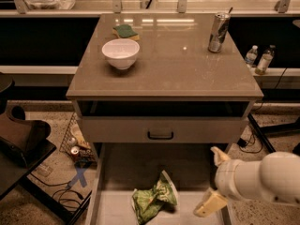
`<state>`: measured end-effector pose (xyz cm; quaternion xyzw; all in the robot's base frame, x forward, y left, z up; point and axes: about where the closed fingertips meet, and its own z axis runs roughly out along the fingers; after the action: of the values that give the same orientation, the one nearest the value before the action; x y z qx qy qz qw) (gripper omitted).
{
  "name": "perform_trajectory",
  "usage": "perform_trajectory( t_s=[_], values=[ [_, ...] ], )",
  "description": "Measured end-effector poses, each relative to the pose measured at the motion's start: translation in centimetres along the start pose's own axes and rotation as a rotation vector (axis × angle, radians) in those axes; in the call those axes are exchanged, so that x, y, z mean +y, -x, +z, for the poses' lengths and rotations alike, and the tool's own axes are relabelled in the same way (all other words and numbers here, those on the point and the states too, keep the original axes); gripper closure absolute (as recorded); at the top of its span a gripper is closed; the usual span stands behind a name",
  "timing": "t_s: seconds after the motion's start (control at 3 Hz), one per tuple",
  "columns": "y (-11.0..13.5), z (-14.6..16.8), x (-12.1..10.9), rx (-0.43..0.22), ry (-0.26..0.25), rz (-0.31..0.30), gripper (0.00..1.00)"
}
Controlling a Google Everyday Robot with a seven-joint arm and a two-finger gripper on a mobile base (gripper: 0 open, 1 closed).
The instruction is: Pick green jalapeno chip bag from middle drawer and place on counter
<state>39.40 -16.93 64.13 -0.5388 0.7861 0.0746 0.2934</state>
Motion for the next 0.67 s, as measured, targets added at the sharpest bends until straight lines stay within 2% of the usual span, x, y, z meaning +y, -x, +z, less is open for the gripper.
perform_trajectory(
  t_s=[0.67],
  values=[
    [3.6, 11.8, 2.9, -0.128, 0.052, 0.003, 0.00]
  ],
)
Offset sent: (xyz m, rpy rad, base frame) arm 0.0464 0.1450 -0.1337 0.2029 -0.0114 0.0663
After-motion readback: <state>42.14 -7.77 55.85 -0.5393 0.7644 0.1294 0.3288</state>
